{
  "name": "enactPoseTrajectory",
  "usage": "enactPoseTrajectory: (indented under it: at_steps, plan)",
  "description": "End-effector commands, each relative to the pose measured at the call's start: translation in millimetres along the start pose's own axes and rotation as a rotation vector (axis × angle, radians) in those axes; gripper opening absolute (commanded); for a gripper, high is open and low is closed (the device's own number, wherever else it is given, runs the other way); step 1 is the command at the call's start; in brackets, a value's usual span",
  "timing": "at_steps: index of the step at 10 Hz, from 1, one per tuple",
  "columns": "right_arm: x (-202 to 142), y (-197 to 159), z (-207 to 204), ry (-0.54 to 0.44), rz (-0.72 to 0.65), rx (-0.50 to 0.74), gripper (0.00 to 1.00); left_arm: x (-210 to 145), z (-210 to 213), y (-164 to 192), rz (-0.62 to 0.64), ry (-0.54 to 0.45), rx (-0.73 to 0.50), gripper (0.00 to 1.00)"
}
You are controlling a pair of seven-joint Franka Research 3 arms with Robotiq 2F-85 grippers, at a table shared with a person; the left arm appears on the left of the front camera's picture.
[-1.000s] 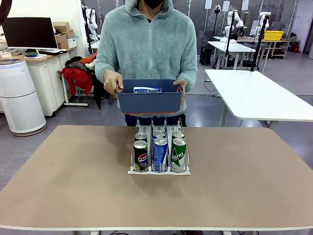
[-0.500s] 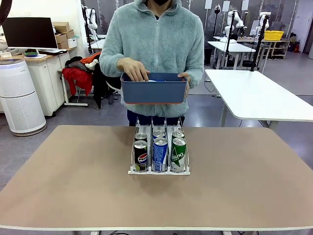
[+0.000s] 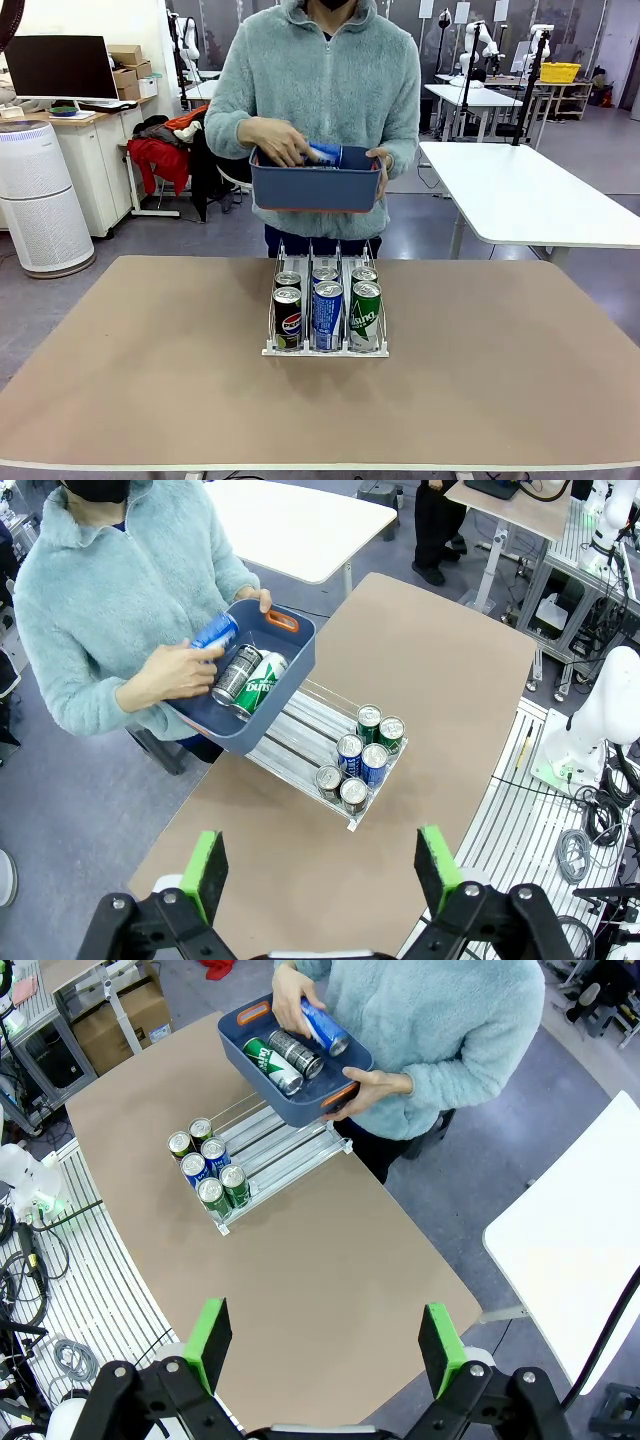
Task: Fill the beverage cans into the dispenser.
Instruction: Pick up the Ionic drink handed by the human.
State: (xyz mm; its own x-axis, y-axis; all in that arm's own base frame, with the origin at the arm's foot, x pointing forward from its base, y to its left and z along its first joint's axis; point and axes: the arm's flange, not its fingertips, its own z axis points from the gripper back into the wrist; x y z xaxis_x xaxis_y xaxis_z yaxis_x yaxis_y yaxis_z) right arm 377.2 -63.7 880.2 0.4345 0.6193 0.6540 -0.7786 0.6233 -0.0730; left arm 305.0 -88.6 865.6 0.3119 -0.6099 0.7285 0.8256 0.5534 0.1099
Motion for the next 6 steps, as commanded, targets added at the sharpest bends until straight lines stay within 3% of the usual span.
enactPoseTrajectory:
  at_steps: [1, 6]
  plan:
    - [0.6, 1.2, -0.3, 0.001, 0.002, 0.0, 1.0, 0.1, 0.1, -0.3, -0.001, -0.001, -0.001, 1.0]
    - [0.6, 1.2, -0.3, 0.001, 0.002, 0.0, 1.0, 0.1, 0.1, -0.3, -0.001, -0.001, -0.001, 1.0]
